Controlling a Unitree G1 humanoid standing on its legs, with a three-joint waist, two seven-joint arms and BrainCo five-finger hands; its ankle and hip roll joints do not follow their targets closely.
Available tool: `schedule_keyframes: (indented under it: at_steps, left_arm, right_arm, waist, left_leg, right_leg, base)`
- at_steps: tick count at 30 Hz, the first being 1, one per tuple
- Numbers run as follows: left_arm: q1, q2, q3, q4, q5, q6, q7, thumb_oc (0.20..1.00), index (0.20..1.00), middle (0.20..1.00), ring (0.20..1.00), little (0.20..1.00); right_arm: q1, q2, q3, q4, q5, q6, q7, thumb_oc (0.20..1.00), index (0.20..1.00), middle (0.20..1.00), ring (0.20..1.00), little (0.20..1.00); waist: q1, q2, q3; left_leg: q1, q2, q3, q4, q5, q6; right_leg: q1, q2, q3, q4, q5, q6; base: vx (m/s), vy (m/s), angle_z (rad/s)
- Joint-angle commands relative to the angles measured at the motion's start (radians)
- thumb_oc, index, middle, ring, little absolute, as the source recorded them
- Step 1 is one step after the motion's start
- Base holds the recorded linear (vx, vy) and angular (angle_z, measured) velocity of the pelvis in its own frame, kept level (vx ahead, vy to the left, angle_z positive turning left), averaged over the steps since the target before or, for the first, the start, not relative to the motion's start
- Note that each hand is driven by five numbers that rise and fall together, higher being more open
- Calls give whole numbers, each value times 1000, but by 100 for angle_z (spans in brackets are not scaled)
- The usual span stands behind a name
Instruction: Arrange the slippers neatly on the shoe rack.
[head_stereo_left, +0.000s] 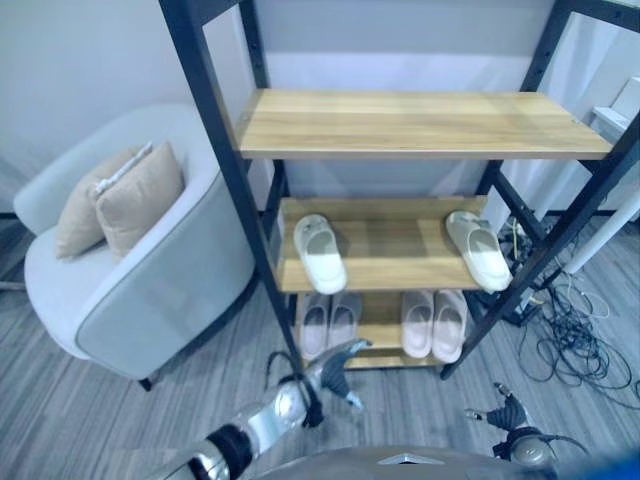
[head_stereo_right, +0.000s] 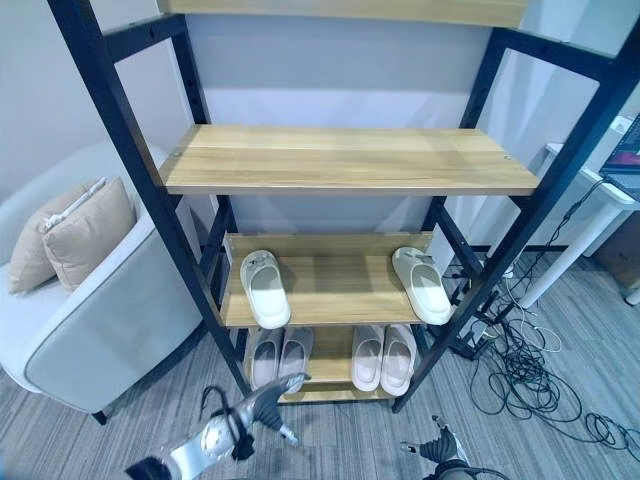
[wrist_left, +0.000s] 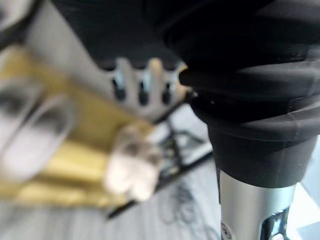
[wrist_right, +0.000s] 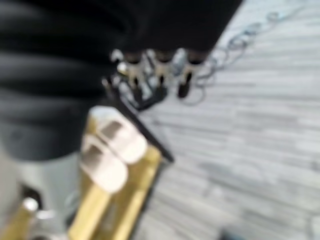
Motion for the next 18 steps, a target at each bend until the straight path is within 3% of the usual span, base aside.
schedule_keyframes:
  at_steps: [1, 5, 7, 12, 14, 18]
  left_arm:
    - [-52, -26, 30, -45, 39, -67, -26, 1000, 1000, 1000, 1000, 1000]
    - [-122, 35, 56, -251, 7, -79, -66, 1000, 1000, 1000, 1000, 1000]
    - [-152, 51, 68, -279, 41, -92, -37, 1000, 1000, 1000, 1000, 1000]
    - [-270, 1, 61, -178, 192, -65, 95, 1000, 1000, 1000, 1000, 1000]
    - [-349, -29, 71, -109, 239, -31, 168, 1000, 1000, 1000, 1000, 1000]
    - [-417, -50, 97, -26, 262, 9, 231, 1000, 1000, 1000, 1000, 1000]
  right_arm:
    - [-16, -38, 24, -19, -8, -7, 2, 1000, 1000, 1000, 1000, 1000]
    - [-9, -29, 37, -7, -24, -2, 19, 1000, 1000, 1000, 1000, 1000]
    - [-2, -21, 42, 5, -22, -4, 28, 1000, 1000, 1000, 1000, 1000]
    - [-27, -32, 64, -36, -26, -11, 28, 1000, 1000, 1000, 1000, 1000]
    - [-46, -56, 62, -76, -14, -15, 15, 1000, 1000, 1000, 1000, 1000]
    - [-41, -78, 54, -80, -14, -10, 5, 1000, 1000, 1000, 1000, 1000]
  waist:
    - [22, 35, 65]
    - [11, 50, 70]
    - [9, 54, 72]
    - [-16, 74, 102]
    - [-40, 92, 129]
    - [-54, 105, 126]
  left_leg:
    - [-53, -7, -19, 13, -23, 2]
    - [-41, -13, -9, 13, -32, 3]
    - [-43, -16, -9, 13, -32, 2]
    - [-96, -25, 9, 13, -14, -9]
    - [-148, -30, 14, 13, 5, -15]
    - [-184, -30, 33, 13, 7, -18]
  right_leg:
    - [-104, -31, 8, 96, -9, 43]
    - [-88, -31, 19, 84, -13, 41]
    - [-84, -29, 21, 77, -14, 39]
    - [-125, -36, 29, 71, -5, 42]
    - [-201, -36, 44, 86, 3, 42]
    - [-253, -37, 68, 112, 0, 41]
  base:
    - [21, -16, -8]
    - [27, -22, -16]
    - [9, -17, -5]
    - [-61, -4, -2]
    - [-141, 33, -13]
    - [-21, 10, -20]
